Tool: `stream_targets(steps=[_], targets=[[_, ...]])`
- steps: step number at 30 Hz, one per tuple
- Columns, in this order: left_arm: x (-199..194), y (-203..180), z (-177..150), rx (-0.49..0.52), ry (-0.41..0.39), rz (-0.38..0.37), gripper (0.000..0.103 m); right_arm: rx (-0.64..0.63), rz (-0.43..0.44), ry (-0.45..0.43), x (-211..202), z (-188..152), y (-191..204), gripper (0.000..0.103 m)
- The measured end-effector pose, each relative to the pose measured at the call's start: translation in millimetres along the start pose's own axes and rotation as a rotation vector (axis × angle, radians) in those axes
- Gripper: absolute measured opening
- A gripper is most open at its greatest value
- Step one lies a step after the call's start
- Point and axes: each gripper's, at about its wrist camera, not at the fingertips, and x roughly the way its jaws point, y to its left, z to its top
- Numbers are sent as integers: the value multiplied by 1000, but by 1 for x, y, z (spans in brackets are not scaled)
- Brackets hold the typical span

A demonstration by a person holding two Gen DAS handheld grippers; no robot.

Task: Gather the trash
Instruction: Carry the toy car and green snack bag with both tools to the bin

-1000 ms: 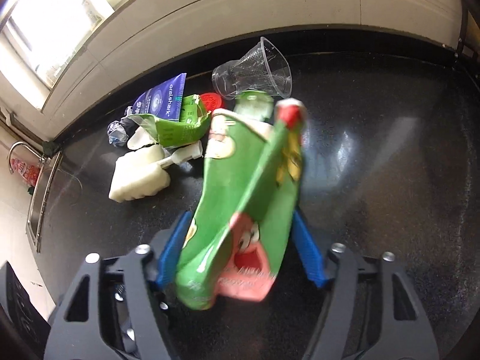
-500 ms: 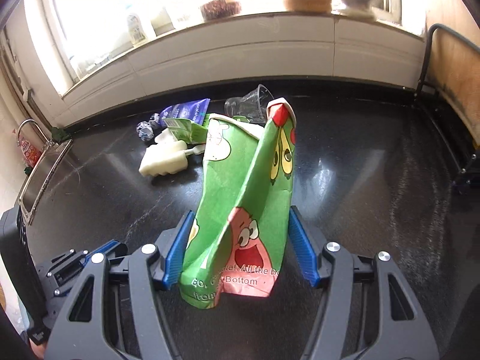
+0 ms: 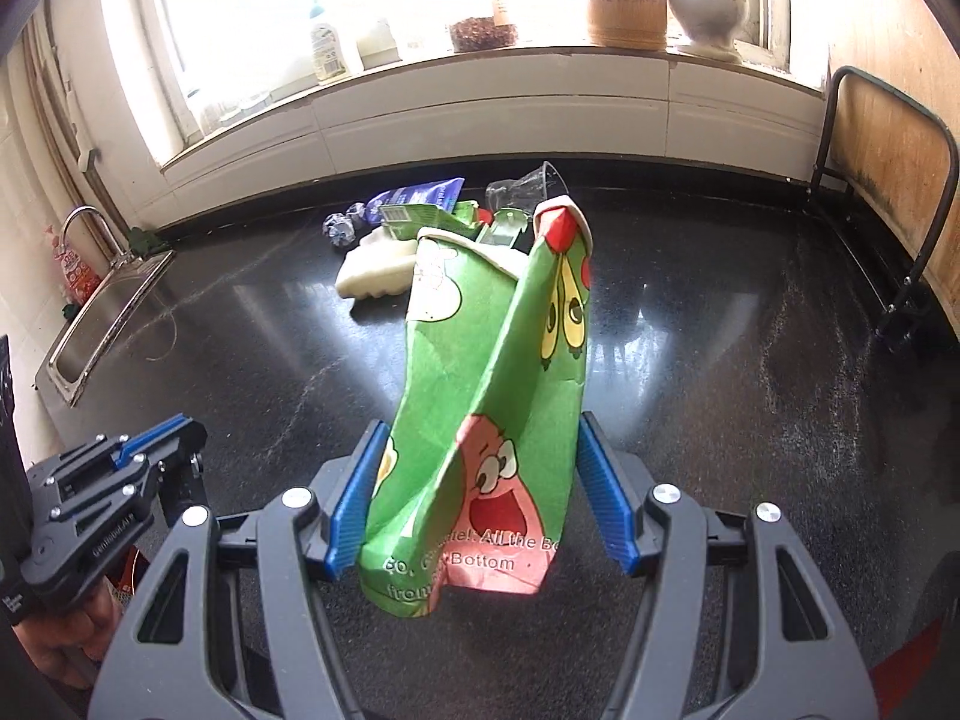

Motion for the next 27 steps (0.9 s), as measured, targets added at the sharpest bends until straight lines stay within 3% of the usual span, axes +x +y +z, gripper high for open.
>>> stream_targets(steps=[11,17,23,27], targets=[[-15,11,1,-3,-20,18,12,-50,25,-6,-7,1,28,62],[-33,38,2,-32,-51,67,12,-111,103,-3,2,8,67,62],[-77,95,-12,-106,-93,183,12,-246,263,16,18,13,158,62],[-117,148,-39,-192,-105,296,12,-368,396,43,28,5,241,62]])
